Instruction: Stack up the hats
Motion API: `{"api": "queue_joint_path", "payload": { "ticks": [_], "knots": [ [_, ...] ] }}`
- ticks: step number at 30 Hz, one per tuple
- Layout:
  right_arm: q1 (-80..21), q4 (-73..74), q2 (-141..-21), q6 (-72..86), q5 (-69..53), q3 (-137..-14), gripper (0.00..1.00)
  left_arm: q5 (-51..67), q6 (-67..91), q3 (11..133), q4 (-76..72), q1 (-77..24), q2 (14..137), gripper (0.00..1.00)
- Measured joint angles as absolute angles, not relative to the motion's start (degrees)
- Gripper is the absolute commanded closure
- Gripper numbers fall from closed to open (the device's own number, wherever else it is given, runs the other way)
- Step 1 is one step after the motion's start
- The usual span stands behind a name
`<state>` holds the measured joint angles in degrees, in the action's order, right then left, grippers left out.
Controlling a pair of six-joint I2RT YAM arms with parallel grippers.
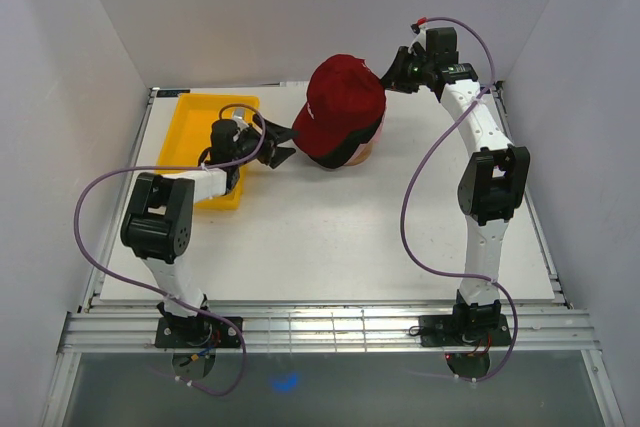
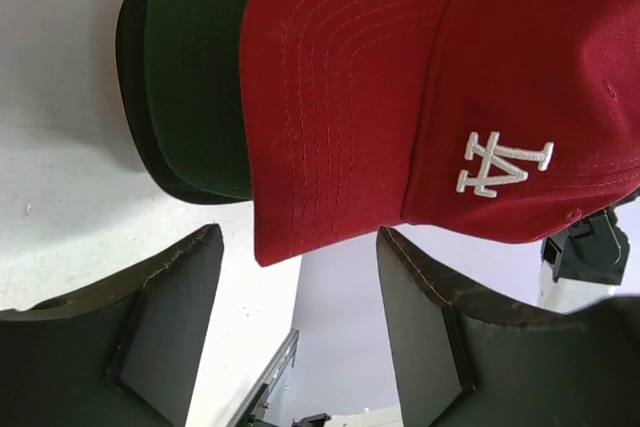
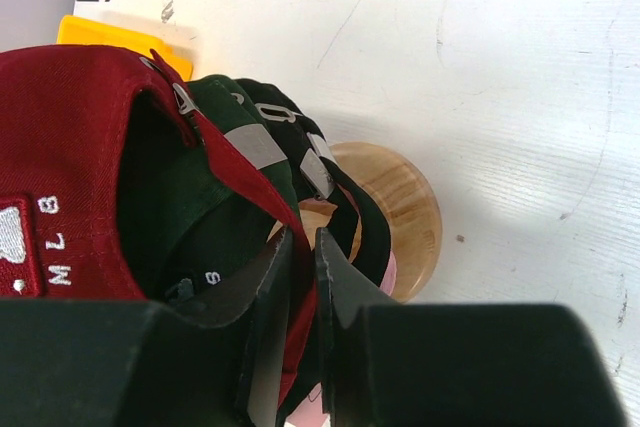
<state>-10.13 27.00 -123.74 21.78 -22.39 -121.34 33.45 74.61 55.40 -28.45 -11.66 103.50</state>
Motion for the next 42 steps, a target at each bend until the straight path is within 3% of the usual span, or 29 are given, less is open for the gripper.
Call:
{"api": "queue_joint_path", "payload": {
  "ticks": [5,16,30,36,37,42],
  "knots": [
    [-10.1,27.0,-123.7,21.9,-22.7,-121.3,0.81,32.5,77.6,54.3,-33.7,-12.5,104.8,0.28],
    [-9.8,26.5,-123.7,22.1,-23.0,-120.4,0.84,30.9,80.1,53.9,-38.1,-13.0,106.6,0.50],
    [-9.5,23.9,-123.7,22.2,-23.7,-116.4,0.86,30.4,80.6,54.7,-39.0,-13.1,107.4,0.70],
    [-9.3,23.9,-123.7,22.2,-23.7,-116.4,0.87,30.4,80.1,56.2,-38.8,-13.1,107.7,0.55],
    [-9.3,23.9,-123.7,22.2,-23.7,-116.3,0.87,30.4,80.0,56.5,-38.8,-13.2,107.8,0.48],
    [-9.3,23.9,-123.7,22.3,-23.7,-116.3,0.86,30.3,80.0,58.0,-39.0,-13.5,108.3,0.47]
  ]
}}
